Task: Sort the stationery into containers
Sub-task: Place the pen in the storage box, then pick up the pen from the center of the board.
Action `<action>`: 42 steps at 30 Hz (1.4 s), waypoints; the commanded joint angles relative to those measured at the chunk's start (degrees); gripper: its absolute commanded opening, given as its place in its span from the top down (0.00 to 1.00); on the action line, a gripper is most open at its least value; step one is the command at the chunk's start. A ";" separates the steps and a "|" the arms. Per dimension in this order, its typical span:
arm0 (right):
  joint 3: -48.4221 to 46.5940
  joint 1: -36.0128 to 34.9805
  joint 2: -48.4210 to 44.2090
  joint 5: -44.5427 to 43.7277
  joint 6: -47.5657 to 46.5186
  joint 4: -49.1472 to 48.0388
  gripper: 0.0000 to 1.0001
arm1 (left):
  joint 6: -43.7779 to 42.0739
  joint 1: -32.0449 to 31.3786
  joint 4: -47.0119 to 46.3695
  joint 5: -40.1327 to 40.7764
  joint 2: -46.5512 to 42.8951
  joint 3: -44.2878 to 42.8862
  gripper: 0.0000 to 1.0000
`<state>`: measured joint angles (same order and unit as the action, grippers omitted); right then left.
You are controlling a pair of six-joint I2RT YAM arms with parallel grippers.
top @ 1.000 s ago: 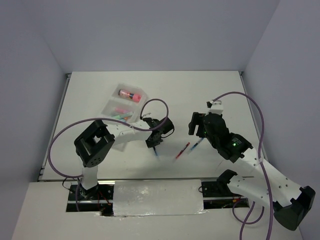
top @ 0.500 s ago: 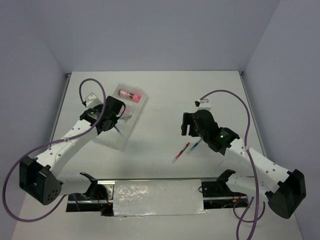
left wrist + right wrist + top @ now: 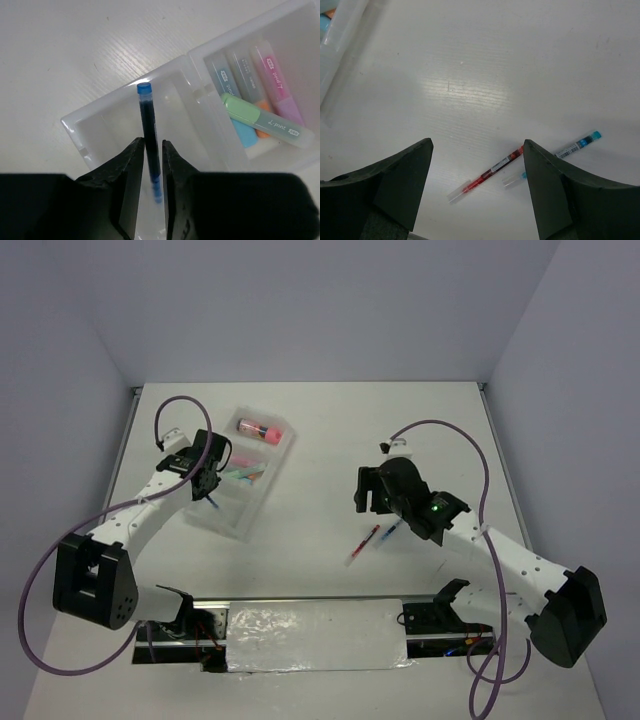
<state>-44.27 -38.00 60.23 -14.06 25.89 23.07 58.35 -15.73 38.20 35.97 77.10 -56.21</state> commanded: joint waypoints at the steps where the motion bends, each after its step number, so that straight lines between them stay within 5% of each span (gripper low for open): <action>1: -1.34 0.20 0.50 0.97 -0.40 -3.03 0.20 | -3.59 0.52 -4.44 -1.07 0.68 0.31 0.66; 6: 0.23 0.12 1.91 0.89 1.18 -3.99 0.19 | -4.38 0.52 -5.32 -2.74 -0.02 0.92 0.33; 10: 2.69 0.20 2.53 -1.83 6.44 -4.44 0.18 | -5.17 0.52 -5.32 -4.58 -1.95 1.19 0.23; 18: 11.66 -0.84 4.20 -10.28 23.41 -7.60 0.35 | -16.24 -1.93 -7.35 -14.43 -6.17 -0.74 0.07; 27: 6.94 -15.34 9.72 -23.27 42.65 5.48 0.35 | -18.18 -10.99 0.56 -12.31 -9.42 -6.20 0.01; 34: -0.37 -22.80 22.03 -25.31 57.16 17.71 0.38 | -27.39 -11.43 4.33 -20.23 -14.96 -7.07 0.01; 42: -6.88 -25.37 35.04 -21.71 62.52 20.00 0.43 | -32.42 -11.34 5.67 -12.06 -20.23 -4.27 0.01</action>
<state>-49.36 -63.00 92.90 -35.51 83.13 40.34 29.95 -27.05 43.77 20.51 58.46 -61.17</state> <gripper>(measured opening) 0.573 0.993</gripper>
